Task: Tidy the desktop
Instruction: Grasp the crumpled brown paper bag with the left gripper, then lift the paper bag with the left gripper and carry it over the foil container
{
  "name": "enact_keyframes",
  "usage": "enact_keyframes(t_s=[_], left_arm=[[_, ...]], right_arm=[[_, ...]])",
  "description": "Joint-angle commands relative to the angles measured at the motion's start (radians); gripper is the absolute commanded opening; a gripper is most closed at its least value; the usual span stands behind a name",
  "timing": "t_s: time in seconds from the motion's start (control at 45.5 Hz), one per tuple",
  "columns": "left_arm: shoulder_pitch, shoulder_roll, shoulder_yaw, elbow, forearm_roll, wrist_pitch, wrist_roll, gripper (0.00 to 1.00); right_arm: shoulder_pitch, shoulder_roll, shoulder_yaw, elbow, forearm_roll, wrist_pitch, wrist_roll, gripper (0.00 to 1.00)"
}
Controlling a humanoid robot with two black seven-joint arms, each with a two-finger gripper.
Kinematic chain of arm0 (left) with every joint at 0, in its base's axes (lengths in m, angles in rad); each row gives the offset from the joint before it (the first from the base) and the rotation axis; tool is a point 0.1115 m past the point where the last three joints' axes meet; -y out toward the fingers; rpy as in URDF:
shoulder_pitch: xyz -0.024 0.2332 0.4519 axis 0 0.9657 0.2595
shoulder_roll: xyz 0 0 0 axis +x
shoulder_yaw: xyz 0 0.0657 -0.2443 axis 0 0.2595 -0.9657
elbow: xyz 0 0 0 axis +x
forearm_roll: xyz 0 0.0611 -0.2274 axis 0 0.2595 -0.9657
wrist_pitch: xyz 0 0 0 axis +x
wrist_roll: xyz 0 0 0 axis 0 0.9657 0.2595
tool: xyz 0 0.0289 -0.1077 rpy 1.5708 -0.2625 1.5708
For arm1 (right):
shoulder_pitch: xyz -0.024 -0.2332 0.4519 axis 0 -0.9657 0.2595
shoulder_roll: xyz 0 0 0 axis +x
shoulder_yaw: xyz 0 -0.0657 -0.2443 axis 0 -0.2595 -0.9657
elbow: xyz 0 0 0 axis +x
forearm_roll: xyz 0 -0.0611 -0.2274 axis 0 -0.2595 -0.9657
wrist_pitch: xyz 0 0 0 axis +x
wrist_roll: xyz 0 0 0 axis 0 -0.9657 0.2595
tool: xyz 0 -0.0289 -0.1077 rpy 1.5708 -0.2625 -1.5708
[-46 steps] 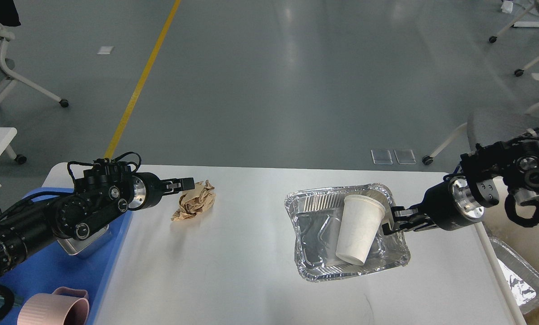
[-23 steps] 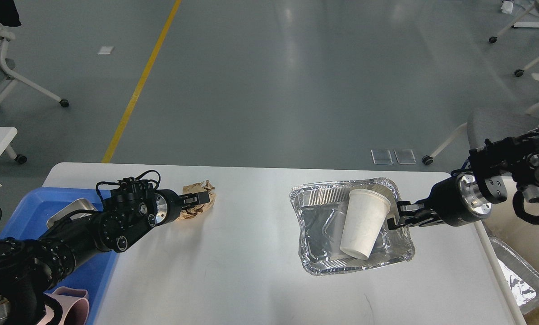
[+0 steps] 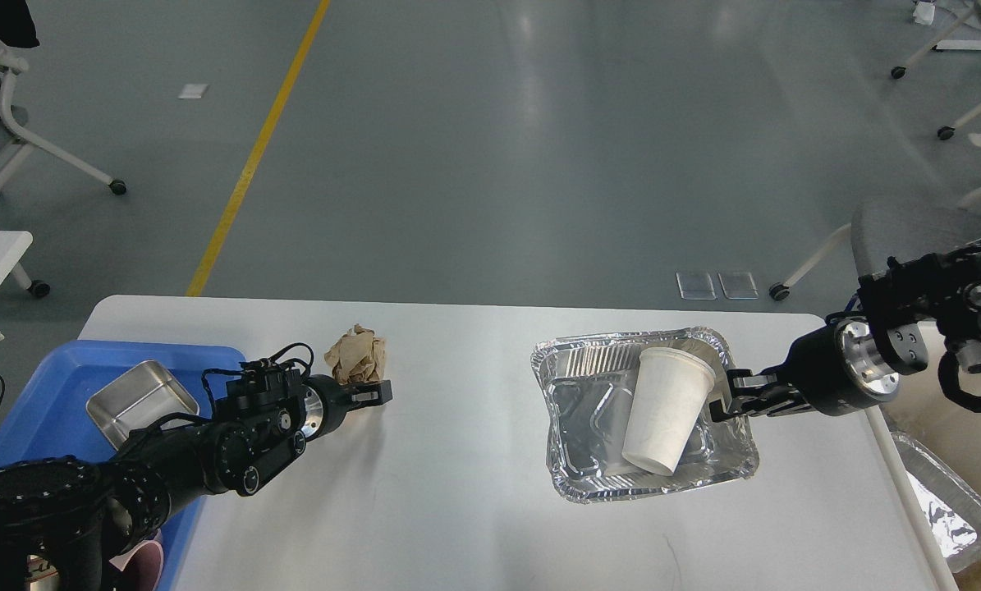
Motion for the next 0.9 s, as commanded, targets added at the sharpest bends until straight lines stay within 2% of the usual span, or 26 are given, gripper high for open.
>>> enact_keyframes(t_s=[0.0, 0.066, 0.11, 0.549, 0.681, 0.879], left_arm=[[-0.006, 0.004, 0.042, -0.002, -0.002, -0.037, -0.072, 0.11], [-0.008, 0.009, 0.043, -0.002, -0.002, -0.048, -0.109, 0.05], [-0.009, 0.010, 0.043, -0.002, -0.002, -0.048, -0.119, 0.04], [-0.045, 0.069, 0.031, -0.037, -0.020, -0.100, -0.129, 0.00], [-0.089, 0.228, 0.022, -0.211, -0.022, -0.204, -0.128, 0.00], [-0.178, 0.627, -0.046, -0.710, -0.031, -0.332, -0.125, 0.00]], right_arm=[[-0.011, 0.001, 0.004, 0.000, 0.000, 0.000, 0.000, 0.00], [-0.016, 0.001, 0.007, -0.001, -0.002, 0.000, 0.000, 0.00], [-0.017, 0.001, 0.009, 0.000, -0.002, 0.000, 0.000, 0.00], [-0.022, 0.001, 0.015, 0.000, -0.002, 0.000, 0.000, 0.00], [-0.022, 0.001, 0.017, -0.001, -0.002, 0.000, 0.000, 0.00], [-0.022, 0.005, 0.017, -0.001, -0.003, 0.000, 0.000, 0.00]])
